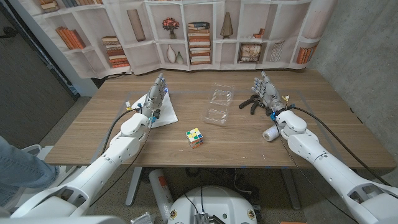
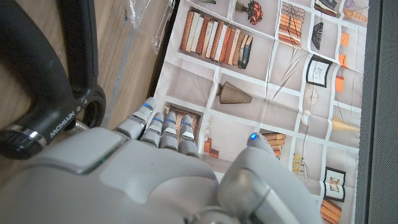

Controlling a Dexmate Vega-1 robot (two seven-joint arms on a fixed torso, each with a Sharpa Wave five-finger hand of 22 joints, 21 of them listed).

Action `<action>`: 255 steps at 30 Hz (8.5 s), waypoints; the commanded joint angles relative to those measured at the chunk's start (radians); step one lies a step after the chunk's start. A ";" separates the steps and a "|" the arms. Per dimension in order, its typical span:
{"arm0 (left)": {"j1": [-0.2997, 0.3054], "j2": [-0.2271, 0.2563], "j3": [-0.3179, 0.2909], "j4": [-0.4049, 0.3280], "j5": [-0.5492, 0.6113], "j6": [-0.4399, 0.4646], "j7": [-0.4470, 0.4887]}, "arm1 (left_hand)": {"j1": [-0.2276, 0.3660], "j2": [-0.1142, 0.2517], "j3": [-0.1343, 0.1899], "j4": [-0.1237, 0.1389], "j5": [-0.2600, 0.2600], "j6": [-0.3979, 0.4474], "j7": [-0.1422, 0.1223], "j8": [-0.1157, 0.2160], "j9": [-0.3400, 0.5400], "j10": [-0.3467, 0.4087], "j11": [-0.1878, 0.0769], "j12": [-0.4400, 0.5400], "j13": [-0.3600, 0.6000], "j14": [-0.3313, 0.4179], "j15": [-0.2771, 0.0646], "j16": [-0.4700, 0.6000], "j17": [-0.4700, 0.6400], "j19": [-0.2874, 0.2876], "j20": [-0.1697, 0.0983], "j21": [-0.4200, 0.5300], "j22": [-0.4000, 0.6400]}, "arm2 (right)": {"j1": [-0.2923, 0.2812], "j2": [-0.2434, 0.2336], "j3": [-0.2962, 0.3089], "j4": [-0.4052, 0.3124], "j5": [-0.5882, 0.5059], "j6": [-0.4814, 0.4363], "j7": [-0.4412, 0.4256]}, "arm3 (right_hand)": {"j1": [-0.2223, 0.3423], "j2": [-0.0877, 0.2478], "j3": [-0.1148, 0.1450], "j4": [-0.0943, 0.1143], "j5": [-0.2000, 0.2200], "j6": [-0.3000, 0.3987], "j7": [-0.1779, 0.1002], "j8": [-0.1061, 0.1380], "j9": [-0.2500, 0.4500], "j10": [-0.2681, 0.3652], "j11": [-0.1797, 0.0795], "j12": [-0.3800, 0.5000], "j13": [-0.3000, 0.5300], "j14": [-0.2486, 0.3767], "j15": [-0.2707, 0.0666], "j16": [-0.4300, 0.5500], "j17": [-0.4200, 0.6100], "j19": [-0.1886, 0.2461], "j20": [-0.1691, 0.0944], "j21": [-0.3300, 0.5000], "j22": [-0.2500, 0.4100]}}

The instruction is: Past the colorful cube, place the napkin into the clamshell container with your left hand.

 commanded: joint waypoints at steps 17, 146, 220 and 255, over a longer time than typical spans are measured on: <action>0.004 0.006 -0.003 -0.008 0.017 -0.010 0.016 | 0.023 0.014 0.006 -0.006 0.010 0.004 0.004 0.013 0.001 0.011 -0.001 0.013 0.000 -0.066 0.000 0.012 0.005 -0.115 -0.015 0.001 0.006 | 0.027 0.002 -0.014 0.016 -0.025 0.008 0.014 | 0.013 0.004 0.005 -0.001 0.000 0.008 0.000 0.005 0.003 0.006 0.005 0.004 0.003 0.005 0.004 0.004 0.003 0.012 0.000 0.002 0.002; 0.231 0.209 -0.163 -0.264 0.278 -0.065 0.262 | 0.076 0.036 -0.009 -0.036 0.026 0.134 -0.010 0.026 0.002 0.126 -0.017 0.028 -0.001 0.040 -0.019 0.015 0.004 -0.061 0.010 0.001 0.006 | 0.073 0.045 -0.012 0.126 -0.033 0.100 0.049 | 0.026 0.020 -0.005 -0.012 -0.025 0.019 -0.002 0.007 0.004 0.041 0.000 0.013 0.004 0.031 -0.002 0.005 0.003 0.045 -0.008 -0.011 0.002; 0.349 0.258 -0.221 -0.442 0.691 0.207 0.595 | 0.114 0.050 -0.015 -0.052 0.048 0.199 -0.027 0.030 0.003 0.177 -0.041 0.028 -0.001 0.081 -0.041 0.015 0.004 -0.047 0.009 -0.002 0.006 | 0.072 0.028 -0.027 0.100 -0.042 0.056 0.050 | 0.026 0.026 -0.013 -0.016 -0.036 0.019 -0.001 0.006 0.004 0.042 0.003 0.009 0.004 0.034 0.002 0.002 0.004 0.048 -0.002 -0.020 0.003; 0.339 0.290 -0.173 -0.483 0.842 0.363 0.678 | 0.135 0.057 -0.017 -0.061 0.065 0.247 -0.035 0.036 0.004 0.217 -0.054 0.032 0.000 0.119 -0.051 0.019 0.004 -0.022 0.015 0.002 0.006 | 0.041 0.016 -0.022 0.067 -0.037 0.045 0.036 | 0.026 0.028 -0.016 -0.017 -0.041 0.019 0.000 0.006 0.004 0.042 0.002 0.008 0.004 0.034 0.001 0.002 0.004 0.047 0.001 -0.022 0.003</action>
